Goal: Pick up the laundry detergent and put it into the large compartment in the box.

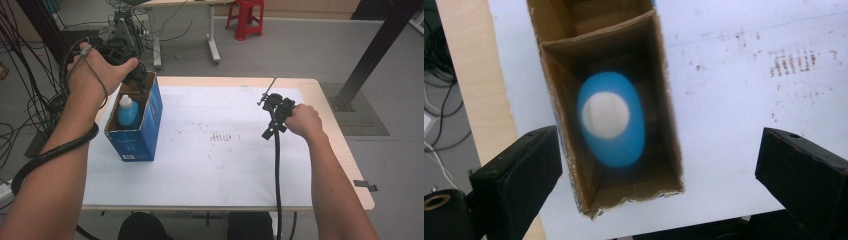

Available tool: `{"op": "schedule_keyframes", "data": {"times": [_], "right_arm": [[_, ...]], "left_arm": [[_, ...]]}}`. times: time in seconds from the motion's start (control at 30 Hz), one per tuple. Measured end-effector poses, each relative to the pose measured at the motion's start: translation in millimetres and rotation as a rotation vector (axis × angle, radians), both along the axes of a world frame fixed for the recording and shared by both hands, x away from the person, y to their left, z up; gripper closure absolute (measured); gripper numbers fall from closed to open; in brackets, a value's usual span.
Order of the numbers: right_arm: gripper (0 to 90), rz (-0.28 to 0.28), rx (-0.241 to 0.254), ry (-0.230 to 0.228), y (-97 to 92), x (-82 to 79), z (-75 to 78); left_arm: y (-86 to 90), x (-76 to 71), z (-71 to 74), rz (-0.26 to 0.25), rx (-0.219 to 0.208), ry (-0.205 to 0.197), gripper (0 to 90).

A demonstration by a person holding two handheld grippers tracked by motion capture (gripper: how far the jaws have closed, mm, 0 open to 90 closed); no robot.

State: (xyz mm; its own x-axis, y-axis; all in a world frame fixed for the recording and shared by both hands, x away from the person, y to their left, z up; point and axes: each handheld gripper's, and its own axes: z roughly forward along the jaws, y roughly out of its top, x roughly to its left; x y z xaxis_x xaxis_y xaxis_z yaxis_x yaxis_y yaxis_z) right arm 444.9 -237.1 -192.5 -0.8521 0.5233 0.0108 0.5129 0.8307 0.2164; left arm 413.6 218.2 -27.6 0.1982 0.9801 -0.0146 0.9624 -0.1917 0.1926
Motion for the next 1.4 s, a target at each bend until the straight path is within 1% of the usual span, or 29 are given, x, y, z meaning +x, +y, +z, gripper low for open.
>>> {"op": "schedule_keyframes", "data": {"times": [0.07, 0.13, 0.17, 0.27, 0.3, 0.37, 0.4, 0.43, 0.5, 0.53, 0.7, 0.77, 0.87, 0.97, 1.07, 1.2, 1.23, 1.4], "right_arm": [[3.4, 0.000, -0.002, -0.001, 0.6, -0.3, 0.5], [3.3, 0.000, -0.001, -0.005, 0.5, -0.9, 1.4], [3.3, 0.000, 0.000, -0.005, 0.5, -1.2, 1.8], [3.1, -0.001, -0.001, -0.007, 0.9, -1.6, 3.0], [3.4, 0.003, 0.000, -0.009, 0.9, -1.5, 2.9], [3.2, 0.001, -0.002, -0.008, 1.7, -1.8, 3.4], [3.3, 0.002, -0.001, -0.009, 1.8, -2.0, 3.3], [3.4, 0.004, -0.001, -0.009, 2.1, -2.2, 3.3], [3.3, 0.003, -0.002, -0.011, 2.2, -2.8, 3.8], [3.2, 0.003, -0.001, -0.013, 2.0, -3.3, 3.9], [3.2, 0.001, -0.001, -0.017, 1.3, -5.0, 6.2], [3.3, 0.001, -0.001, -0.017, 1.1, -5.3, 7.0], [3.3, 0.003, -0.002, -0.021, 1.0, -6.1, 8.0], [3.3, 0.005, 0.001, -0.027, 0.0, -7.0, 8.3], [3.2, -0.004, 0.001, -0.021, 0.4, -7.5, 9.0], [3.3, 0.006, -0.001, -0.026, -0.2, -8.0, 9.2], [3.3, 0.003, -0.001, -0.027, -0.5, -8.2, 9.5], [3.3, 0.002, 0.002, -0.033, -2.1, -9.6, 12.1]], "left_arm": [[-4.4, -1.2, 3.0, -0.017, 0.003, -0.005, 5.1], [-7.8, -2.7, 5.8, -0.039, -0.006, -0.010, 5.0], [-11.3, -3.8, 7.0, -0.063, -0.011, -0.013, 4.9], [-22.5, -5.8, 9.2, -0.114, -0.020, -0.012, 4.9], [-26.6, -7.4, 9.9, -0.127, -0.027, -0.017, 5.0], [-36.3, -10.3, 12.3, -0.165, -0.026, -0.025, 4.9], [-42.0, -12.4, 12.9, -0.178, -0.024, -0.032, 4.9], [-47.3, -13.7, 13.5, -0.196, -0.022, -0.033, 4.9], [-58.6, -15.1, 15.5, -0.242, -0.003, -0.029, 4.9], [-63.3, -16.6, 15.9, -0.261, -0.002, -0.031, 4.9], [-88.3, -23.4, 16.6, -0.341, 0.008, -0.033, 4.9], [-97.2, -25.8, 16.3, -0.366, 0.014, -0.032, 4.9], [-110.3, -29.6, 14.7, -0.402, 0.021, -0.031, 4.9], [-121.6, -33.5, 11.6, -0.431, 0.016, -0.030, 4.9], [-132.5, -35.7, 6.9, -0.467, 0.020, -0.021, 4.9], [-146.5, -37.3, -2.7, -0.513, 0.032, 0.001, 4.8], [-148.9, -37.3, -5.5, -0.521, 0.029, 0.007, 4.9], [-160.0, -37.6, -20.7, -0.548, 0.034, 0.029, 4.8]]}}
